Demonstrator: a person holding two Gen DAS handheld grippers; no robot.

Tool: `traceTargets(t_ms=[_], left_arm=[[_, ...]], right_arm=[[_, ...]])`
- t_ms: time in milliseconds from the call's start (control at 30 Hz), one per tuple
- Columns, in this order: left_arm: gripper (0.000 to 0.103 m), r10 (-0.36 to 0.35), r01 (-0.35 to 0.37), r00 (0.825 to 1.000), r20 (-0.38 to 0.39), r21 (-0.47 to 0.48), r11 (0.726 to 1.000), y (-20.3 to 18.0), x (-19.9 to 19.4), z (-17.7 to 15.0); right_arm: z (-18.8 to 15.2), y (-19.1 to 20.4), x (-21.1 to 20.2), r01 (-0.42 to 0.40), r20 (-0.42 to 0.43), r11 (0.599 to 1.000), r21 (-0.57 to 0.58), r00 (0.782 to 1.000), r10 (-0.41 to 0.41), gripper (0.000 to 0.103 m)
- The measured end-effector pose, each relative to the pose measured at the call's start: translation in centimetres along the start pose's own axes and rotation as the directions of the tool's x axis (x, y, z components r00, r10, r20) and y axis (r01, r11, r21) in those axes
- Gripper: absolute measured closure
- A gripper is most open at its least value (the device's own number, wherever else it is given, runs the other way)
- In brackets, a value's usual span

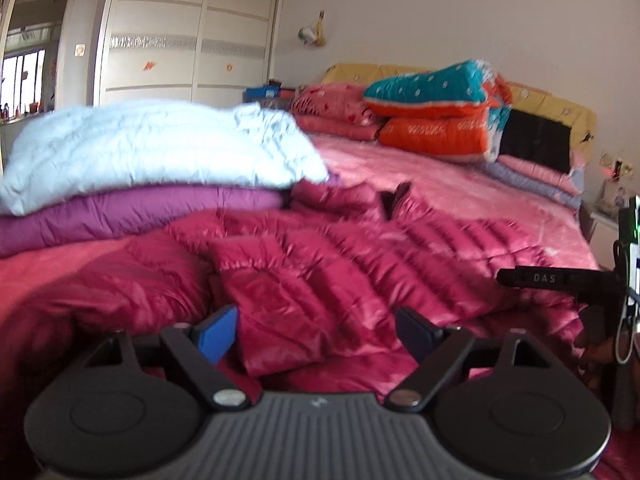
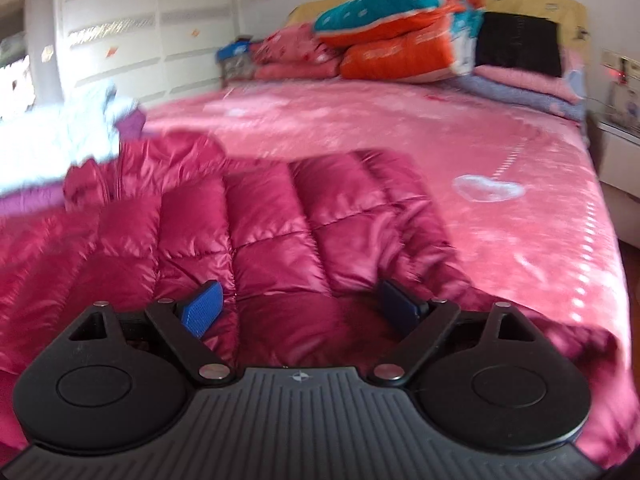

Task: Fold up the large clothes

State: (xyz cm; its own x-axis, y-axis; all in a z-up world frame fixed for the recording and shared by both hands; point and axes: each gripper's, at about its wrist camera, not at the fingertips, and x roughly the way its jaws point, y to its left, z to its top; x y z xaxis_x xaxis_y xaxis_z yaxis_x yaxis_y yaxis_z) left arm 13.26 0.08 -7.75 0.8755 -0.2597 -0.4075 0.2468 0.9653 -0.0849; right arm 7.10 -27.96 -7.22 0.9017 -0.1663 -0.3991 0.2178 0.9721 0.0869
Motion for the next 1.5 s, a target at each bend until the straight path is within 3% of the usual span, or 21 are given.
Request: traceTargets(t_ms=[167,333,667,833,1000,1133,1233,1367,1500], left_arm=[[0.017,0.023,-0.022,1.0,0.015,-0.018,1.0,-0.1,-3.7,0.4],[0.017,0.055,-0.056,0.998,-0.015,-0.085,0.995,0.8,-8.0,0.4],[0.017,0.168,-0.169,0.986,-0.016,-0.096,0.981,2.9,-16.3,0.5],[0.014,0.201,-0.206,0.977,-0.073,-0.065,0.976,5.4,-20.1,0.7],[0.014,0.269,-0.273,0.954,-0.136,-0.018,0.962,8.2,-23.5,-0.2],[0.014,0.277,-0.288,0.941,-0.192,-0.031,0.957,10.4,-25.1,-1.4],[0.014,0.243,-0.254,0.94,-0.237,-0.014,0.967,10.6,-25.1,-2.5],[0.014,0.158,-0.147,0.932,-0.327,0.059,0.987,9.2,-23.9,-4.2],[0.014,0.139,-0.092,0.903,-0.406,0.133,0.987,8.1,-22.6,-5.9]], right_arm=[[-0.6,-0.7,-3.7,0.018,0.021,0.995,0.096,1.0,-0.02,0.0],[-1.8,0.4,-6.3,0.02,0.009,1.0,0.005,1.0,-0.02,0.0],[-4.1,1.5,-10.5,-0.035,-0.039,0.996,-0.078,0.999,0.032,0.0],[-5.0,1.8,-12.8,-0.048,-0.043,0.995,-0.092,0.998,0.045,0.0],[-5.4,1.5,-14.4,-0.063,-0.043,0.994,-0.089,0.997,0.059,0.0],[-5.7,1.3,-15.5,-0.065,-0.052,0.993,-0.098,0.997,0.06,0.0],[-6.0,1.3,-16.1,-0.068,-0.059,0.992,-0.105,0.996,0.062,0.0],[-6.5,1.5,-16.9,-0.071,-0.069,0.99,-0.121,0.996,0.063,0.0],[-6.8,1.9,-17.5,-0.083,-0.079,0.985,-0.15,0.994,0.072,0.0]])
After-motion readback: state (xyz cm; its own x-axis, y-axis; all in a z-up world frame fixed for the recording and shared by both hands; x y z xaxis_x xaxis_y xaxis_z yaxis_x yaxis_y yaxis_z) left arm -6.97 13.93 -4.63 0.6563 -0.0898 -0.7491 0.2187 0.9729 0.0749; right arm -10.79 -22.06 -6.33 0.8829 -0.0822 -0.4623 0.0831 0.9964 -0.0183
